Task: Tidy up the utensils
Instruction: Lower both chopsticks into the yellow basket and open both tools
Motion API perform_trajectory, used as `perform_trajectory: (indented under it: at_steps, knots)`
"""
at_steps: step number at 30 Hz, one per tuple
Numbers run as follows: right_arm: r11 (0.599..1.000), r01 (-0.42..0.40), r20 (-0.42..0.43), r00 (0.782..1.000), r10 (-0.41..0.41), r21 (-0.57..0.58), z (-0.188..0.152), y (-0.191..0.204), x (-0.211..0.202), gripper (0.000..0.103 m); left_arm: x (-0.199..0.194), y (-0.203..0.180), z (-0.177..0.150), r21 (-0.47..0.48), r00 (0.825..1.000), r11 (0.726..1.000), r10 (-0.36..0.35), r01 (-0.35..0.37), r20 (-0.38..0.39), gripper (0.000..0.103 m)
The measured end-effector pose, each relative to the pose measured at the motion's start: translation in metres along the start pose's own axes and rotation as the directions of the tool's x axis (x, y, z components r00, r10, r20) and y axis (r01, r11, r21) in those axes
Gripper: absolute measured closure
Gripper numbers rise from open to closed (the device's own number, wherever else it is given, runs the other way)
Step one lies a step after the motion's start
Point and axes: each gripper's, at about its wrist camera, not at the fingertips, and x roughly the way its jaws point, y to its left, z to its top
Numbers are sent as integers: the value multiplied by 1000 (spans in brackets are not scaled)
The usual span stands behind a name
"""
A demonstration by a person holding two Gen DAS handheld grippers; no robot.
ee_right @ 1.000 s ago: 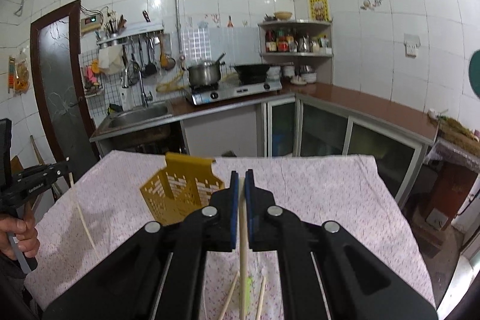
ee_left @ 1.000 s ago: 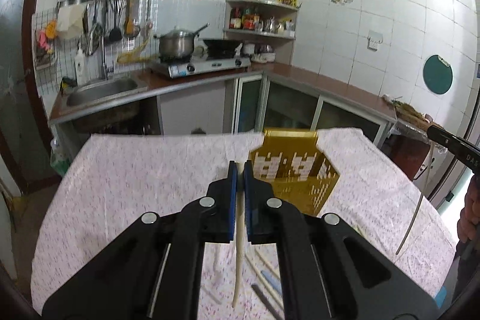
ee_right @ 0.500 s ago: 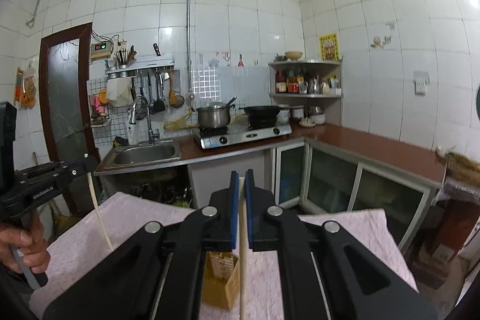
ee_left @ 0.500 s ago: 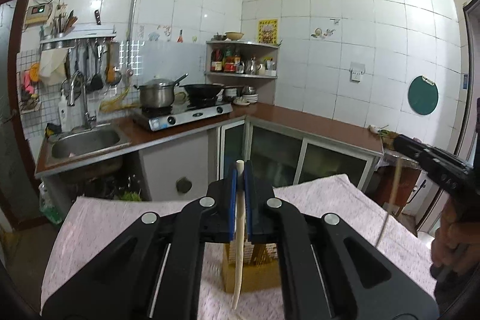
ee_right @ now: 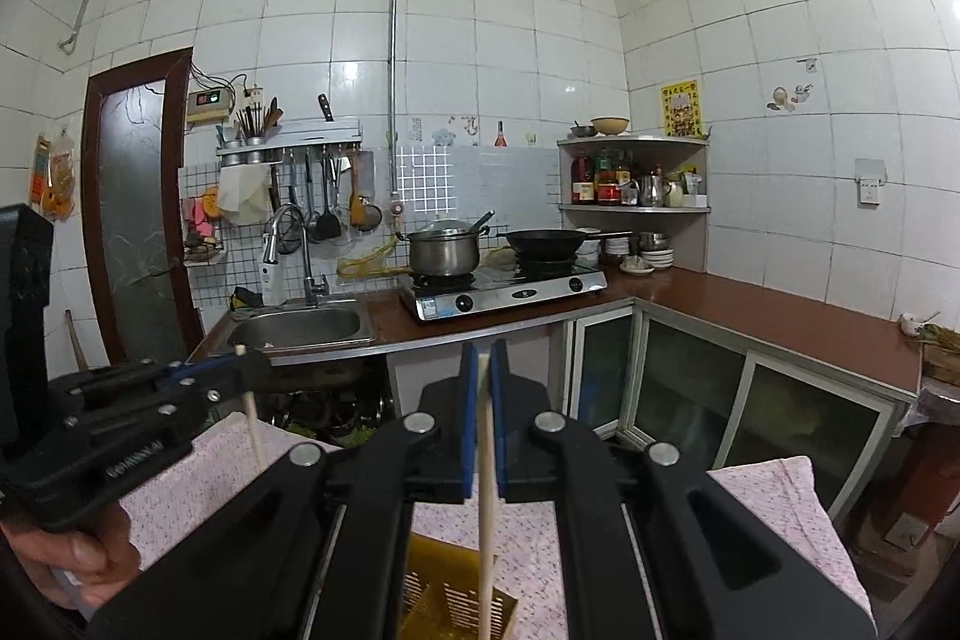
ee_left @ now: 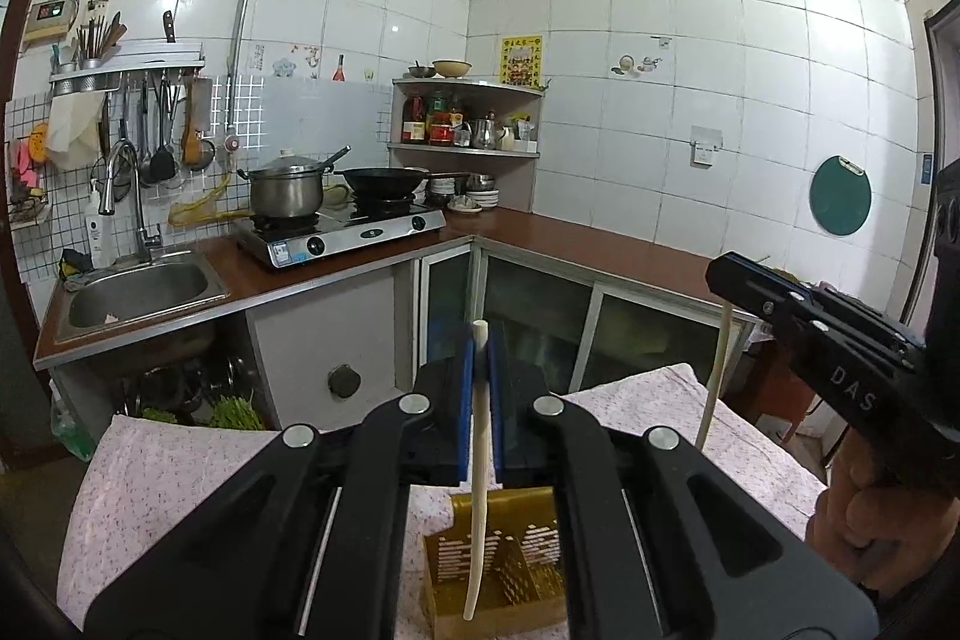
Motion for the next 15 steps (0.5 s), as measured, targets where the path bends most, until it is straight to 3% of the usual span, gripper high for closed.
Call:
perform_trajectory:
  at_steps: [15]
  knots:
    - [1000, -3, -14, 1000, 3, -5, -8, 2, 23, 99, 10, 7, 4, 1, 999, 1000, -21, 21, 36, 100]
